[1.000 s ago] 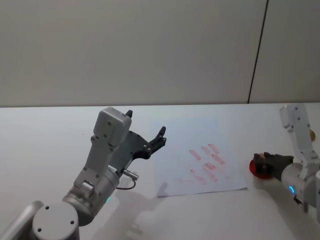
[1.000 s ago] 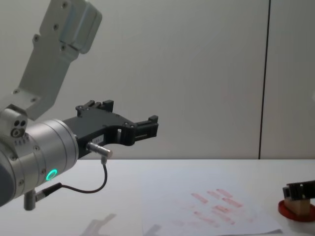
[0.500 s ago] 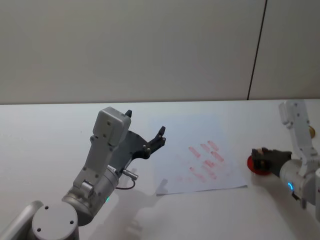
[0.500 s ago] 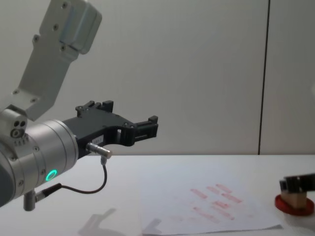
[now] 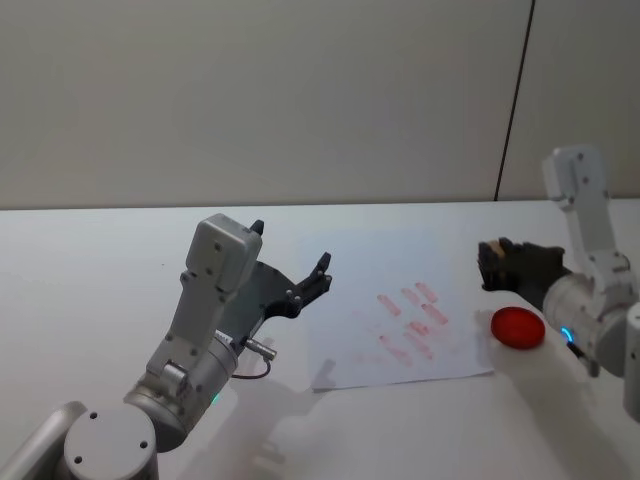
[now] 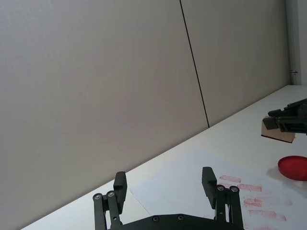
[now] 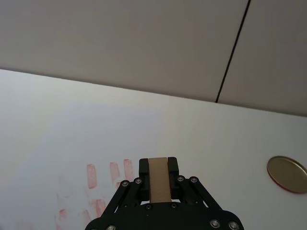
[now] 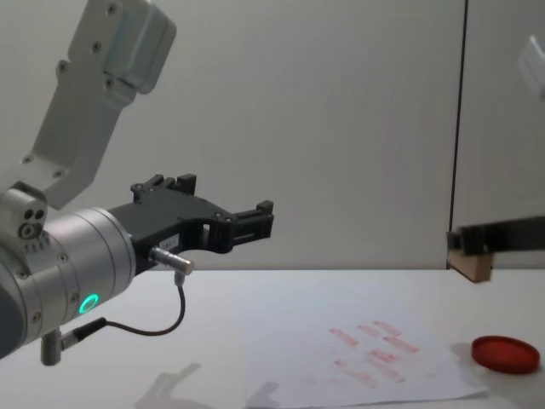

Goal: Use the one hand to pick up the stamp and affix it onto the A4 paper.

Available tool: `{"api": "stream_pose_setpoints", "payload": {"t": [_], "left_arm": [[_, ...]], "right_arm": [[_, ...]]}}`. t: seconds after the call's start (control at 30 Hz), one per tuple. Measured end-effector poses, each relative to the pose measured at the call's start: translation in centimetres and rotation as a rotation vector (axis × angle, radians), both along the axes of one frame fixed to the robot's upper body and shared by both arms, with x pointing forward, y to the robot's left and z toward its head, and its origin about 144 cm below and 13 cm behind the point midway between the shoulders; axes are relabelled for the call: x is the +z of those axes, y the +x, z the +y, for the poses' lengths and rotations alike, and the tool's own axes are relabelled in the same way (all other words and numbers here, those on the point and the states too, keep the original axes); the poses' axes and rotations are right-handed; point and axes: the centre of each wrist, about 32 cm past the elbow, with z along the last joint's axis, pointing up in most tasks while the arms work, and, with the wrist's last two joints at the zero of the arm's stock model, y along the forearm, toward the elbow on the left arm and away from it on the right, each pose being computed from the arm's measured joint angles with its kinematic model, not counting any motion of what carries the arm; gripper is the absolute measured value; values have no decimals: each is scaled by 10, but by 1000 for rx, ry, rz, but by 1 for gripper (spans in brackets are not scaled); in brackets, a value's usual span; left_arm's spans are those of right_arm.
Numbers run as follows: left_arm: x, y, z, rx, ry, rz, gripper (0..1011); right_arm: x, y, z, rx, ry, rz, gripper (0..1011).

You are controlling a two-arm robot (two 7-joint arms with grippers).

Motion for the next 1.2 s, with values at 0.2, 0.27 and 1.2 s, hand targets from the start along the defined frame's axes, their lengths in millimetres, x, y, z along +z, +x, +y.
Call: {"api": "stream_pose_setpoints", "payload": {"t": [0.2,0.27,1.2], "left_arm": [[0,0,0,0,0,0,993],[0,0,0,0,0,0,993],[0,0,0,0,0,0,993]], "right_arm": [[6,3,10,38,-12,-26,211],[5,6,13,48,-17,-25,213],[-43,66,56,182,-58,100,212]]}}
